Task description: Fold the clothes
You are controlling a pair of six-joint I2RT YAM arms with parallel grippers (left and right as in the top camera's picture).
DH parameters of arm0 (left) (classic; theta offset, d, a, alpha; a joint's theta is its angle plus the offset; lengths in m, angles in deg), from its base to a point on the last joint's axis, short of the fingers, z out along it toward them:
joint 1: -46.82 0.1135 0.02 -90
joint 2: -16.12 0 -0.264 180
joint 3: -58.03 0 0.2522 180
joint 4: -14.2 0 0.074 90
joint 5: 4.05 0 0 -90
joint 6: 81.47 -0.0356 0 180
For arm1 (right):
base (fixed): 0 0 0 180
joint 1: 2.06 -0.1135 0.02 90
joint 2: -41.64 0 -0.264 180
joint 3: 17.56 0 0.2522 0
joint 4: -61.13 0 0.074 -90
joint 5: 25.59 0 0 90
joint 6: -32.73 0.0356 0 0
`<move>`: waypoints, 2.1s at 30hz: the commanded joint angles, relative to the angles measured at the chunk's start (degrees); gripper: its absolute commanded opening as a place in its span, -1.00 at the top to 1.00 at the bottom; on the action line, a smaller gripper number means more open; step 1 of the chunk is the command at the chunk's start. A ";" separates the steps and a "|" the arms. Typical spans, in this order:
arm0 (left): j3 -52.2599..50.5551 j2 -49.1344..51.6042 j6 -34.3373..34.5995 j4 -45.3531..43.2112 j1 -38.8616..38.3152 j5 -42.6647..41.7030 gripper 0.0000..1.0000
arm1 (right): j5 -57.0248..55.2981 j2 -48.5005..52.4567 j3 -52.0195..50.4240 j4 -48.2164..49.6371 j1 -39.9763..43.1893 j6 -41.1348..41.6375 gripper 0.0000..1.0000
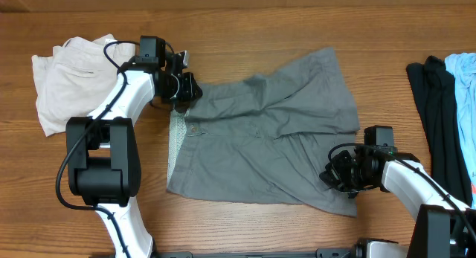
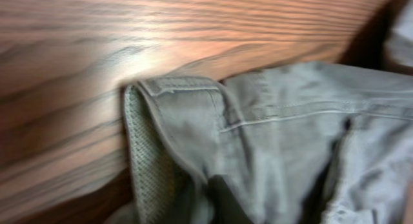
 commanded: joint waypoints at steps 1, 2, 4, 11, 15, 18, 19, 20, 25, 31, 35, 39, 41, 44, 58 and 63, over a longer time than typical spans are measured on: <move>0.72 -0.07 0.50 -0.42 0.33 -3.91 0.92 | -8.94 2.43 -2.64 -1.01 0.37 0.04 0.92; 1.16 -0.07 2.01 -0.98 0.66 -1.16 0.92 | -8.96 2.43 -2.64 -1.01 0.37 0.04 0.92; 2.05 -0.07 6.36 -3.15 1.57 4.90 0.92 | -8.96 2.43 -2.64 -1.01 0.37 0.04 0.92; 3.58 -0.07 19.26 -20.61 6.03 9.75 0.92 | -8.92 2.43 -2.64 -1.38 0.37 0.09 0.92; 3.58 -0.07 23.63 -24.61 6.54 21.07 0.92 | -8.92 2.43 -2.64 -1.38 0.37 0.13 0.92; 3.56 -0.04 22.67 -25.31 6.54 23.26 0.92 | -8.92 2.43 -2.64 -1.68 0.37 0.28 0.92; 3.56 -0.04 21.99 -25.22 6.54 23.26 0.85 | -8.92 2.43 -2.64 -1.79 0.37 0.28 0.92; 3.56 -0.04 20.76 -25.05 6.54 23.26 0.50 | -8.92 2.43 -2.64 -1.79 0.37 0.28 0.92; 3.61 -0.11 13.20 -22.01 6.69 23.26 -1.00 | -8.94 2.43 -2.64 -1.44 0.39 0.26 0.92; 6.78 -1.20 10.03 -12.33 8.44 15.74 -1.00 | -8.94 2.43 -1.77 -0.96 0.39 -2.29 0.62; 10.38 -3.39 2.91 -1.36 8.55 7.15 -0.98 | -9.09 1.90 2.89 -3.10 0.48 -8.44 0.30; 11.74 -7.17 0.79 12.68 8.52 3.23 -0.69 | -11.02 0.20 10.14 -8.09 0.50 -10.32 0.04; 11.72 -7.93 0.76 18.99 8.39 3.32 -0.65 | -12.72 -0.31 13.46 -10.05 0.50 -10.32 -0.10; 11.19 -7.69 -1.03 27.47 7.06 3.67 -0.53 | -13.49 -0.39 17.70 -12.50 0.50 -10.34 -0.30; -6.08 -7.50 -1.51 18.16 -2.89 20.98 -0.52 | -11.91 -0.37 19.10 -21.81 0.48 -16.79 -0.21; -8.17 -7.50 -1.79 14.69 -2.47 19.47 -0.18 | -11.89 -0.37 19.10 -20.68 0.48 -16.74 -0.26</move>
